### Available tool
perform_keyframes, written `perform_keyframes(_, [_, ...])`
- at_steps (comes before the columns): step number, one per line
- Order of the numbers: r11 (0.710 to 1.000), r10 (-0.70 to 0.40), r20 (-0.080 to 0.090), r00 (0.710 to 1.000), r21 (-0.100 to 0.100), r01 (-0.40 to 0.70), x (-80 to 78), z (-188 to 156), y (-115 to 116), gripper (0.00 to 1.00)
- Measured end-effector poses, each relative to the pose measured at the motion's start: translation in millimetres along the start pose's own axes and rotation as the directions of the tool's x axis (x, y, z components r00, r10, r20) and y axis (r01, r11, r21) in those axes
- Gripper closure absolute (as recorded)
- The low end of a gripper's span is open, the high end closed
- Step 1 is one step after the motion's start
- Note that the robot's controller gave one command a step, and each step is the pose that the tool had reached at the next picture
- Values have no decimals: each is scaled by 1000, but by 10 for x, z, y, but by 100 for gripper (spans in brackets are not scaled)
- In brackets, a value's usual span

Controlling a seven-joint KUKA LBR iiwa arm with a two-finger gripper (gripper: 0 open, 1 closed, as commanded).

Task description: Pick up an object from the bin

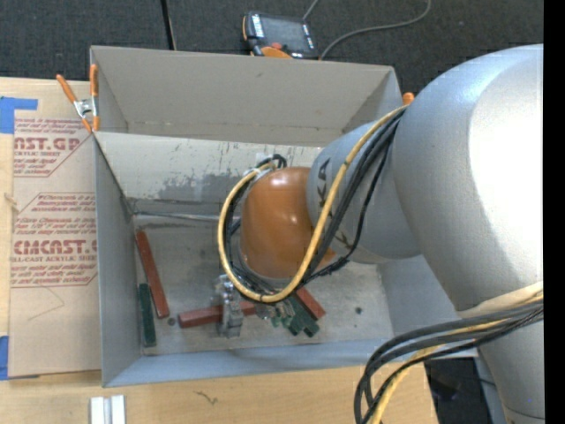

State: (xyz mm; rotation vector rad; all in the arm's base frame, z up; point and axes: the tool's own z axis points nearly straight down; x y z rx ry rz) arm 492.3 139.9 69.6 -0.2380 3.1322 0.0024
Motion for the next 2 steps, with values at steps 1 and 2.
perform_keyframes(1, [997,80,9,997,1,-80,-205,-1108,-341,100])
perform_keyframes(2, [997,81,10,997,1,-81,-196,-2028,-470,100])
